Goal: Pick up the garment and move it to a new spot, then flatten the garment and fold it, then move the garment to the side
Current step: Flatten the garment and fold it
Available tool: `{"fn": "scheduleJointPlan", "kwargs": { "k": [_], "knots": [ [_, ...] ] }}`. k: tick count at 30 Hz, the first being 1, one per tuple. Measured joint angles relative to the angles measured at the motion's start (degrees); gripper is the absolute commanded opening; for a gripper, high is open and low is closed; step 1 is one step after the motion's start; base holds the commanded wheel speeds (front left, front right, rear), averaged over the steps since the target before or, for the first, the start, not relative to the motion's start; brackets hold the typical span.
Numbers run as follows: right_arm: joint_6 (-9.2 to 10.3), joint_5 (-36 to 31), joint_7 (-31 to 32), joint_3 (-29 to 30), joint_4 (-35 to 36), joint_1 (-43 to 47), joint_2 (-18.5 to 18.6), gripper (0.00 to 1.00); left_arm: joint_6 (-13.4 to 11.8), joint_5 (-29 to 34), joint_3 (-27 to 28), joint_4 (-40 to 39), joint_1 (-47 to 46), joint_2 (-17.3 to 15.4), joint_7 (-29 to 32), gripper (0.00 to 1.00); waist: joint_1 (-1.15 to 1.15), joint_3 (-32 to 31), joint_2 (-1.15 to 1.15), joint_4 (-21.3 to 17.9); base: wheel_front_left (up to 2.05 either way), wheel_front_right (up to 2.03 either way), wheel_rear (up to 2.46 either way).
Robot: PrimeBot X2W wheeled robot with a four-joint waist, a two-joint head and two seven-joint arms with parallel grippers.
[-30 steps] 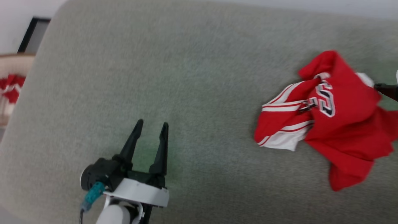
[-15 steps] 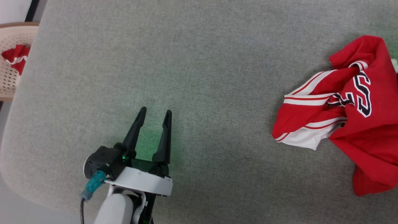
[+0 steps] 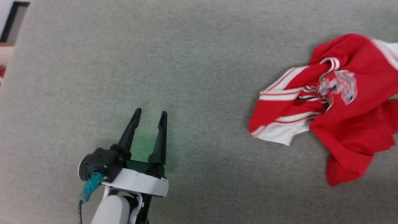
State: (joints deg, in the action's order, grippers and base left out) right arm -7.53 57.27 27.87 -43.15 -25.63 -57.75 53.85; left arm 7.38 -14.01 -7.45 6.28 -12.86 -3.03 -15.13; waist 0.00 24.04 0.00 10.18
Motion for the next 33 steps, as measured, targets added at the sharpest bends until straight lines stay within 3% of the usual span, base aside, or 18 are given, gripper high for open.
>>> {"fn": "scheduleJointPlan", "kwargs": {
  "k": [9,17,18,19,20,27,30,33],
  "knots": [
    [0.0,2.25,-13.49,6.28,-9.45,8.62,4.42,0.0,0.0,0.26,-0.36,-0.09,-0.19,-1.2,0.0,1.0,0.0,-1.01,0.0,-3.83,0.0,0.0,0.0],
    [0.0,-0.42,-21.93,8.66,-18.93,11.87,-0.14,0.0,0.0,-0.97,-3.7,1.58,-3.24,-3.97,0.0,1.0,0.01,-1.02,0.0,-5.58,0.0,0.0,0.0],
    [0.0,-0.93,-23.57,8.92,-19.68,11.78,-0.94,0.04,0.0,-1.24,-4.37,1.98,-4.22,-4.63,0.0,1.0,0.01,-1.05,0.0,-5.79,0.0,0.0,0.0],
    [0.0,-1.66,-25.47,9.15,-20.5,11.72,-1.77,0.39,0.0,-1.7,-5.31,2.52,-5.35,-5.44,0.0,1.0,0.0,-1.14,0.0,-6.02,0.0,0.0,0.0],
    [0.0,-2.32,-27.15,9.44,-21.39,11.71,-2.46,1.0,0.0,-2.71,-6.49,3.11,-6.44,-6.16,0.0,1.0,0.01,-1.27,0.0,-6.24,0.0,0.0,0.0],
    [0.0,-5.58,-40.06,11.66,-24.51,14.4,-5.09,1.0,0.01,-10.88,-18.67,7.75,-18.72,-14.77,3.09,1.0,0.0,-2.59,0.0,-8.45,0.0,0.0,0.0],
    [0.0,-5.83,-42.37,14.26,-22.56,16.19,-7.28,1.0,0.0,-18.01,-23.3,8.58,-25.26,-17.55,10.7,1.0,0.01,-2.94,0.0,-10.05,0.0,0.0,0.0],
    [0.0,-6.05,-42.81,17.63,-17.75,18.27,-10.06,1.0,0.0,-28.07,-27.63,10.65,-30.54,-19.94,23.35,1.0,0.01,-3.0,0.0,-11.96,0.0,0.0,0.0]
  ]
}}
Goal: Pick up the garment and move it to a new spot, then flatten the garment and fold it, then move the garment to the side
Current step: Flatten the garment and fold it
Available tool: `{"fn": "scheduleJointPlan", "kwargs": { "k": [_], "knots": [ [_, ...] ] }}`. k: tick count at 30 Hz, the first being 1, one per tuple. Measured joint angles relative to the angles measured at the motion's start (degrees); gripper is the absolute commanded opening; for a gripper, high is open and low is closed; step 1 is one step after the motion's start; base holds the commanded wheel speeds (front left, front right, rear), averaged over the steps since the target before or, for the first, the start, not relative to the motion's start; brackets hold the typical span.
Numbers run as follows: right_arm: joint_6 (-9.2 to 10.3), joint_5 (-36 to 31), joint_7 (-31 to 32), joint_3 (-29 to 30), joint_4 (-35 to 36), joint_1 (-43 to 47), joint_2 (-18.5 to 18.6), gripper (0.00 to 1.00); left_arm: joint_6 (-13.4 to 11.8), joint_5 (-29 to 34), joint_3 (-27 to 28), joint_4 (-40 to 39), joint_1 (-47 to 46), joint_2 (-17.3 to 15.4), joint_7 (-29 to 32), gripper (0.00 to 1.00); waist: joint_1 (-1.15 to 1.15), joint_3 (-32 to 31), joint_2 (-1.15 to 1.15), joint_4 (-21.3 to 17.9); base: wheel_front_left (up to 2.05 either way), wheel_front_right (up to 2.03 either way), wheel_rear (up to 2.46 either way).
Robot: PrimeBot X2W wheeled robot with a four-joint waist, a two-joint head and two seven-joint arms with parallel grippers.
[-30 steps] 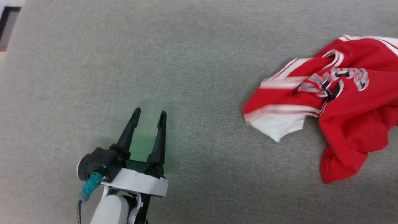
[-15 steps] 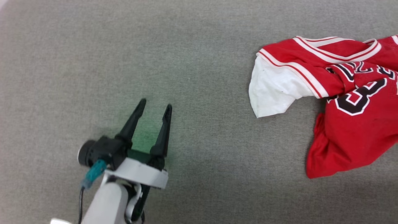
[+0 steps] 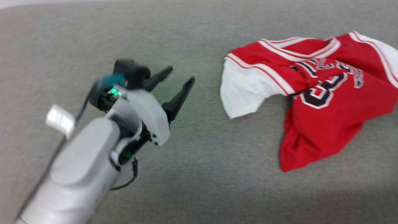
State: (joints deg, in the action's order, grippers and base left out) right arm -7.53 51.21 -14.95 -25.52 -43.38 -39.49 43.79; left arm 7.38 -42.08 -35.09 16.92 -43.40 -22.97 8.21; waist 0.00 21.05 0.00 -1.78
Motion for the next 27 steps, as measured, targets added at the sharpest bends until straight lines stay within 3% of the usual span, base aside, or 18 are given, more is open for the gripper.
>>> {"fn": "scheduleJointPlan", "kwargs": {
  "k": [3,4,5,8,14,20,23,27],
  "knots": [
    [0.0,-2.64,-0.04,4.83,5.49,2.19,-1.83,1.0,0.01,-10.1,-3.38,2.02,-4.08,-1.74,15.01,1.0,0.0,0.16,0.0,-2.06,0.0,0.0,0.0],
    [0.0,-2.64,-0.04,4.83,5.49,2.19,-1.83,1.0,0.01,-10.1,-3.38,2.02,-4.08,-1.74,15.01,1.0,0.0,0.16,0.0,-2.06,0.0,0.0,0.0],
    [0.0,-4.69,-0.16,7.16,8.06,4.34,-3.19,1.0,0.01,-15.0,-3.86,3.89,-6.62,-2.5,23.23,1.0,0.0,0.37,0.0,-3.38,0.0,0.0,0.0],
    [0.0,-7.27,-0.14,9.79,11.41,6.84,-5.16,1.0,-0.13,-19.28,-4.19,6.27,-9.7,-2.61,31.22,1.0,0.0,0.85,0.0,-5.28,0.0,0.0,0.0],
    [0.0,-10.83,-0.16,13.57,16.12,9.17,-7.49,1.0,-0.85,-21.82,-4.95,10.68,-13.01,0.53,36.73,1.0,0.0,2.4,0.0,-8.47,0.0,0.0,0.0],
    [0.0,-12.6,-0.16,14.82,18.17,9.6,-9.24,1.0,-1.18,-21.81,-5.36,14.73,-15.28,2.31,37.13,0.96,0.0,4.01,0.0,-10.45,0.0,0.0,0.0],
    [0.0,-13.76,-0.15,15.08,19.31,9.72,-10.09,1.0,-0.98,-21.12,-5.84,16.71,-16.26,2.79,36.22,0.04,0.0,4.81,0.0,-11.33,0.0,0.0,0.0],
    [0.0,-15.4,-0.11,15.74,20.94,10.85,-11.12,1.0,-0.56,-21.39,-5.71,18.97,-16.71,3.01,35.1,0.0,0.0,5.2,0.0,-11.31,0.0,0.0,0.0]
  ]
}}
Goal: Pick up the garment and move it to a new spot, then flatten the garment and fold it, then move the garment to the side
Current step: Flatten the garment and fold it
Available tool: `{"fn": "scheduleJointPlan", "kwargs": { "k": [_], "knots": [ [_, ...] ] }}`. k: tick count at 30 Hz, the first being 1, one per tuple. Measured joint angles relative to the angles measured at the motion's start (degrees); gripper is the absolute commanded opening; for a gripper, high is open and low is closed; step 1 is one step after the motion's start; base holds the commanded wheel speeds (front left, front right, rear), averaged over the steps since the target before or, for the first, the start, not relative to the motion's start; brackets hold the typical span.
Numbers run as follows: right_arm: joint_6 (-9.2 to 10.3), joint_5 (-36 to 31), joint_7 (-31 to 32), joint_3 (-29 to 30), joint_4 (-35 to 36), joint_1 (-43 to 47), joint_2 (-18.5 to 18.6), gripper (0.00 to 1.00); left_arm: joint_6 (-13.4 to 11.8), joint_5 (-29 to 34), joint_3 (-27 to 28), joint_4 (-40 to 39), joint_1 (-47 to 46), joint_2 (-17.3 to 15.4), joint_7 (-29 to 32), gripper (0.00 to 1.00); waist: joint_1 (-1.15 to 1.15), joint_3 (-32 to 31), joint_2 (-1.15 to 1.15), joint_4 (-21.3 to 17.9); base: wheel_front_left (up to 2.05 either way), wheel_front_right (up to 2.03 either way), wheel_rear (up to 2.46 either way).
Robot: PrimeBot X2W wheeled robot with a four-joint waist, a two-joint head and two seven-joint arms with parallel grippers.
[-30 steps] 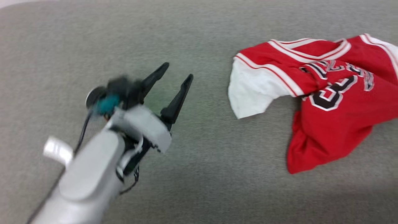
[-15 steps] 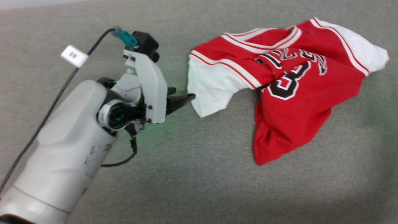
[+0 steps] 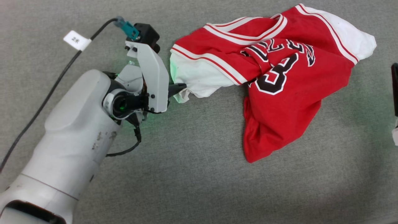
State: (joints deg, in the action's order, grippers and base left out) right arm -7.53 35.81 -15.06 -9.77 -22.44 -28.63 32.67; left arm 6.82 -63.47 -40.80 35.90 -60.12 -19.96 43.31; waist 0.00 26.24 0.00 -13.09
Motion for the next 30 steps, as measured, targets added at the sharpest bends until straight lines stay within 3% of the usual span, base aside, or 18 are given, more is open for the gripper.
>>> {"fn": "scheduleJointPlan", "kwargs": {
  "k": [5,15,22,23,25,30],
  "knots": [
    [0.0,-1.78,-0.01,0.96,2.72,0.17,-1.62,1.0,0.53,-0.13,0.15,0.99,-0.38,-1.3,-1.36,0.0,0.0,-0.62,0.0,1.73,0.0,0.0,0.0],
    [0.0,-5.35,-0.05,2.24,11.24,3.19,-4.09,1.0,0.47,0.45,0.98,1.35,-0.47,-10.11,-0.89,0.0,0.0,-3.67,0.0,6.98,0.0,0.0,0.0],
    [0.0,-6.16,-0.05,3.47,12.71,6.16,-4.78,1.0,-0.97,3.58,0.35,-0.36,0.63,-15.36,-1.66,0.02,0.0,-4.92,0.0,8.08,0.0,0.0,0.0],
    [0.0,-6.15,-0.05,3.58,12.66,6.48,-4.8,1.0,-1.29,3.54,0.59,-0.57,1.03,-15.37,-2.4,0.27,0.0,-4.95,0.0,8.04,0.0,0.0,0.0],
    [0.0,-6.14,-0.05,3.63,12.36,7.05,-4.81,1.0,-1.27,3.53,0.77,-1.14,1.86,-15.17,-4.09,1.0,0.0,-5.11,0.0,7.96,0.0,0.0,0.0],
    [0.0,-5.93,0.03,3.88,11.6,8.38,-4.3,1.0,-1.25,7.83,-0.51,-2.69,4.44,-16.18,-11.34,1.0,0.0,-6.36,0.0,8.31,0.0,0.0,0.0]
  ]
}}
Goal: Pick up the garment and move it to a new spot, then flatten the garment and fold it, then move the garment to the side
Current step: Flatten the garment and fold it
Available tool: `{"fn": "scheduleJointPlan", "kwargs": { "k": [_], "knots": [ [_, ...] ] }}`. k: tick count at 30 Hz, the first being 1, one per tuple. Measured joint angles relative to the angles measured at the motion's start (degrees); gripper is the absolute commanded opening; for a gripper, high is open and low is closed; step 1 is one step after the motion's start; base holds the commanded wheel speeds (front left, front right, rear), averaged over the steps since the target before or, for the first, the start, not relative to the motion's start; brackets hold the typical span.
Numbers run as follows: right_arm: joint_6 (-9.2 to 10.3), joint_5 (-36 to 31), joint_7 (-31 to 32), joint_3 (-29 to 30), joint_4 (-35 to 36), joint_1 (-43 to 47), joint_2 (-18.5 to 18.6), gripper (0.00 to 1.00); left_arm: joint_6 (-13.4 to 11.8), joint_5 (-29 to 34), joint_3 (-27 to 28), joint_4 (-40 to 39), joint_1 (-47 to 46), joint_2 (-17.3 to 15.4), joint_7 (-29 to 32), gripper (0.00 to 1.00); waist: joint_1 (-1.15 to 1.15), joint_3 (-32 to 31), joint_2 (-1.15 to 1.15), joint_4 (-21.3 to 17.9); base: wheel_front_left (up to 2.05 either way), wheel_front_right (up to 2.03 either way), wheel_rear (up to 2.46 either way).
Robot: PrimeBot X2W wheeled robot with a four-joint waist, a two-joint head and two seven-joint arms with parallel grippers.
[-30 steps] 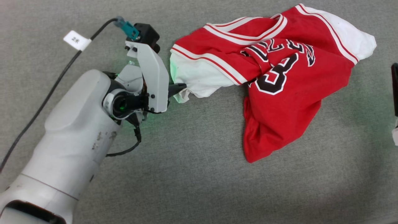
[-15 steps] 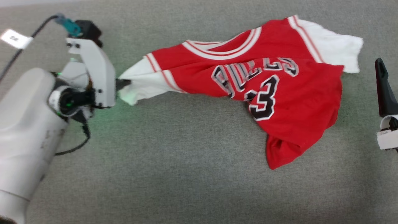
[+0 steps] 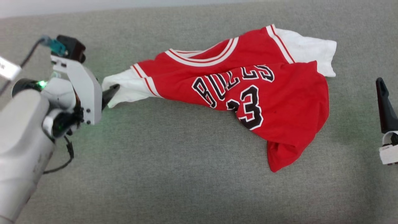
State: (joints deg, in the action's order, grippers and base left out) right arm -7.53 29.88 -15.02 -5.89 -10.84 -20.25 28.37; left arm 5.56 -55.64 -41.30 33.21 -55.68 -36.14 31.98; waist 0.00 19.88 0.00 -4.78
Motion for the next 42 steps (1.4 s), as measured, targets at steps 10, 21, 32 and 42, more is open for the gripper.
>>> {"fn": "scheduleJointPlan", "kwargs": {
  "k": [10,21,32,42],
  "knots": [
    [0.0,0.87,2.99,-0.16,-0.03,1.11,2.64,1.0,-3.04,5.68,3.0,-8.18,11.67,0.23,-28.18,1.0,0.0,-3.46,0.0,3.82,0.0,0.0,0.0],
    [0.0,3.47,11.09,-5.31,-2.55,-4.99,9.91,1.0,-12.49,12.85,5.44,-16.59,27.53,7.15,-46.78,1.0,0.0,-6.11,0.0,11.29,0.0,0.0,0.0],
    [0.0,14.24,34.83,-24.84,-10.28,-22.15,25.15,1.0,-12.14,29.72,18.49,-30.97,39.71,20.92,-47.12,1.0,0.0,-3.65,0.0,19.02,0.0,0.0,0.0],
    [0.0,22.69,48.63,-37.98,-11.49,-36.38,34.93,1.0,-4.94,36.68,23.75,-31.82,41.97,29.71,-47.11,1.0,0.0,3.07,0.0,24.62,0.0,0.0,0.0]
  ]
}}
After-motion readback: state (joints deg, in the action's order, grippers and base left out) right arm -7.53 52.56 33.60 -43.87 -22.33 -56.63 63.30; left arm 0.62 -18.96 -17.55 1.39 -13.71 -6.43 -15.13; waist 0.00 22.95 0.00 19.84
